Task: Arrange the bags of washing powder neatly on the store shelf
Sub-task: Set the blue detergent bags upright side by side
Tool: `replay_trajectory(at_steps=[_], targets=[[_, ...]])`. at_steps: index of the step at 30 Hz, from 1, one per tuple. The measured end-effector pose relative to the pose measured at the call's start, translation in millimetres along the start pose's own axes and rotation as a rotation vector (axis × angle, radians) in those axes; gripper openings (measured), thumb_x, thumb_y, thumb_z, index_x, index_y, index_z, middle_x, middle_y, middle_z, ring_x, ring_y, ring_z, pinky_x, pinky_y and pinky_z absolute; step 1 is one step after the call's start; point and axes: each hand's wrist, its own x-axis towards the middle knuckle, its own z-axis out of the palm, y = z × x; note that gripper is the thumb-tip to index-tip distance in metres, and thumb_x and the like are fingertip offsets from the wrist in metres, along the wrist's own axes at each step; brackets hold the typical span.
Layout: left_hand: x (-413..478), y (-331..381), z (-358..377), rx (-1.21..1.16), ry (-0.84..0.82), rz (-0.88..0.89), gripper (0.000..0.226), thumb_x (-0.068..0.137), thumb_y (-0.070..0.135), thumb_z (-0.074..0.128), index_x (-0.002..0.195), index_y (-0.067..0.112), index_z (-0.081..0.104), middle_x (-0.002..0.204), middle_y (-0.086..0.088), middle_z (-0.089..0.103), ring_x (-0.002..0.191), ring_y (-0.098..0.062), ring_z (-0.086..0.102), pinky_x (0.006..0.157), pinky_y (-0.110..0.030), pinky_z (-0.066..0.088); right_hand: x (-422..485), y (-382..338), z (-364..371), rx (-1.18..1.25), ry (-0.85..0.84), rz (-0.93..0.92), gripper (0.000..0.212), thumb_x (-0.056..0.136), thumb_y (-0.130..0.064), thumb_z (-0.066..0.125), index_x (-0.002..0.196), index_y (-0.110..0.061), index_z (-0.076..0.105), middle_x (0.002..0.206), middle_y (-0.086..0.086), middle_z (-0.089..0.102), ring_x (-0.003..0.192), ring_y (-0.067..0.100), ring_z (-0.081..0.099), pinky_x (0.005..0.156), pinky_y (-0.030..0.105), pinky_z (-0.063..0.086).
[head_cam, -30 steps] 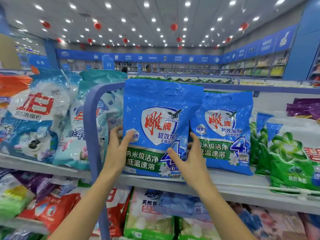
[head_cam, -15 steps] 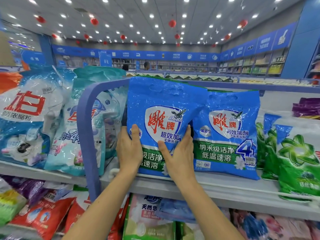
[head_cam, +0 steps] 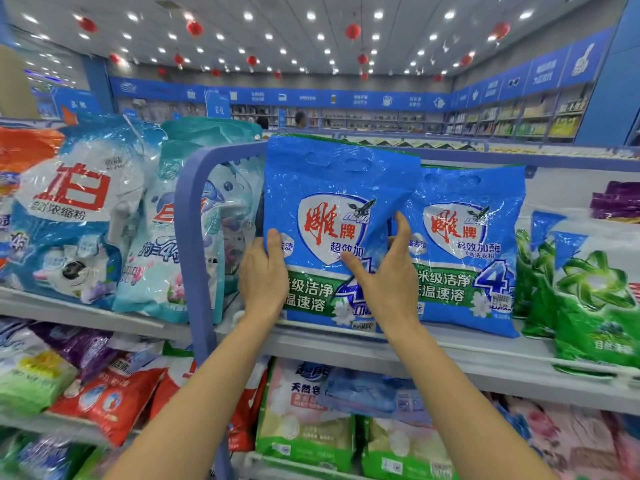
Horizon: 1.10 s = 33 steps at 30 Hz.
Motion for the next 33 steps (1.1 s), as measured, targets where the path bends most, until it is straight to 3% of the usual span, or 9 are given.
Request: replay_trajectory(at_steps=[6, 8, 10, 12, 16, 20, 25, 30, 33], targets=[[-2, 5, 0, 0.022, -0.007, -0.086, 0.050, 0.098, 0.049, 0.024, 0.110, 0.009, 0.051, 0.101, -0.001, 0.049, 0.093, -0.017, 0.044, 0.079, -0.029, 0.027, 6, 7, -10, -0.063, -0.005, 0.004, 0.090, 0.077, -0.063, 0.056, 0.144, -0.023, 0.011, 0.138, 0.003, 0.041, 0.115, 0.025, 0.051, 0.077, 0.038, 0.048], [-9, 3, -4, -0.031, 0.075, 0.028, 0.052, 0.094, 0.054, 0.028, 0.113, 0.009, 0.044, 0.112, -0.006, 0.050, 0.105, -0.023, 0.047, 0.084, -0.033, 0.032, -3, 13, -20, -0.059, 0.105, -0.097, 0.080, 0.081, -0.061, 0.051, 0.141, -0.020, 0.018, 0.130, 0.005, 0.041, 0.117, 0.022, 0.044, 0.083, 0.043, 0.050], [-24, 1, -8, 0.078, 0.149, 0.249, 0.064, 0.088, 0.057, 0.031, 0.125, 0.006, 0.040, 0.126, -0.012, 0.046, 0.119, -0.027, 0.041, 0.098, -0.038, 0.032, -20, 21, -25, -0.158, 0.140, -0.264, 0.065, 0.085, -0.049, 0.049, 0.137, -0.017, 0.028, 0.127, 0.010, 0.043, 0.115, 0.023, 0.041, 0.090, 0.034, 0.045], [-37, -4, -4, 0.270, 0.121, 0.409, 0.069, 0.087, 0.054, 0.032, 0.136, 0.005, 0.036, 0.140, -0.017, 0.037, 0.131, -0.029, 0.032, 0.108, -0.040, 0.023, -33, 29, -21, -0.312, 0.067, -0.359, 0.054, 0.086, -0.043, 0.047, 0.132, -0.016, 0.039, 0.125, 0.014, 0.047, 0.113, 0.027, 0.043, 0.090, 0.036, 0.045], [-45, -10, 9, 0.426, -0.032, 0.421, 0.074, 0.087, 0.056, 0.025, 0.142, 0.007, 0.031, 0.153, -0.017, 0.018, 0.141, -0.033, 0.018, 0.113, -0.045, 0.019, -30, 31, -17, -0.393, -0.142, -0.278, 0.047, 0.089, -0.039, 0.054, 0.130, -0.015, 0.050, 0.132, 0.014, 0.048, 0.116, 0.033, 0.048, 0.089, 0.048, 0.047], [-46, -7, 4, 0.460, -0.039, 0.409, 0.078, 0.088, 0.063, 0.021, 0.146, 0.011, 0.026, 0.156, -0.016, 0.012, 0.143, -0.030, 0.013, 0.114, -0.045, 0.013, -30, 33, -37, -0.303, -0.109, -0.349, 0.041, 0.087, -0.028, 0.061, 0.123, -0.010, 0.056, 0.125, 0.014, 0.053, 0.115, 0.030, 0.048, 0.096, 0.043, 0.041], [-88, -19, -17, 0.253, 0.041, 0.450, 0.059, 0.094, 0.045, 0.032, 0.142, 0.010, 0.032, 0.153, -0.016, 0.018, 0.141, -0.018, 0.014, 0.114, -0.040, 0.012, -84, 68, -89, -0.038, 0.129, -0.501, 0.010, 0.087, -0.005, 0.053, 0.093, -0.006, 0.060, 0.085, 0.012, 0.061, 0.084, 0.021, 0.050, 0.076, 0.026, 0.040], [-165, -71, -28, 0.276, 0.072, 0.448, 0.039, 0.090, 0.030, 0.042, 0.119, 0.005, 0.046, 0.134, -0.022, 0.040, 0.125, -0.030, 0.035, 0.105, -0.032, 0.023, -158, 128, -90, -0.069, -0.160, -0.308, 0.012, 0.087, -0.011, 0.047, 0.087, -0.009, 0.060, 0.076, 0.005, 0.060, 0.073, 0.015, 0.052, 0.065, 0.030, 0.045], [-193, -109, -23, 0.378, -0.115, 0.365, 0.041, 0.089, 0.033, 0.042, 0.112, 0.000, 0.050, 0.121, -0.022, 0.050, 0.111, -0.035, 0.044, 0.094, -0.042, 0.032, -165, 141, -77, -0.183, -0.285, -0.136, 0.018, 0.084, -0.018, 0.050, 0.090, -0.009, 0.064, 0.085, 0.004, 0.063, 0.079, 0.019, 0.057, 0.070, 0.035, 0.048]])
